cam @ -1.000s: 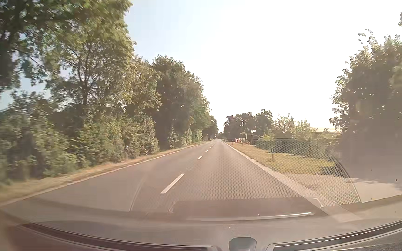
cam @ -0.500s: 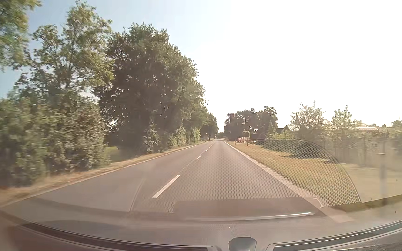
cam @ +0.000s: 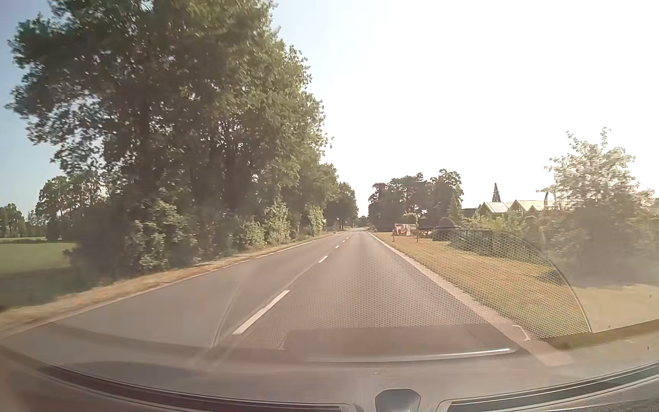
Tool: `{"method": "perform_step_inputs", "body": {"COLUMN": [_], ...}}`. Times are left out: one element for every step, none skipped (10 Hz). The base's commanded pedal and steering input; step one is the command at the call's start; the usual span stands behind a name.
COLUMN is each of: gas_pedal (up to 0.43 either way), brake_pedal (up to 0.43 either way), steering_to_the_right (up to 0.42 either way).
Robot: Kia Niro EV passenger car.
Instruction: Follow the waypoints while adhering to traffic rules and regulations
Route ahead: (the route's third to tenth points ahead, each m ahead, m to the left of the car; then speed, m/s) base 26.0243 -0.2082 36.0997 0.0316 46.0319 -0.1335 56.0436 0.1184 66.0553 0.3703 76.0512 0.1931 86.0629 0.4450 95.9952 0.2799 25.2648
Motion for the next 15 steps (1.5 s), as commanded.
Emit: {"method": "perform_step_inputs", "body": {"gas_pedal": [0.319,0.319,0.319,0.319,0.319,0.319,0.319,0.319,0.319,0.319,0.319,0.319,0.319,0.319,0.319], "brake_pedal": [0.006,0.006,0.006,0.006,0.006,0.006,0.006,0.006,0.006,0.012,0.006,0.006,0.006,0.006,0.006], "steering_to_the_right": [0.003,0.003,0.003,0.003,0.003,0.003,0.003,0.003,0.003,0.003,0.003,0.003,0.003,0.003,0.003]}}
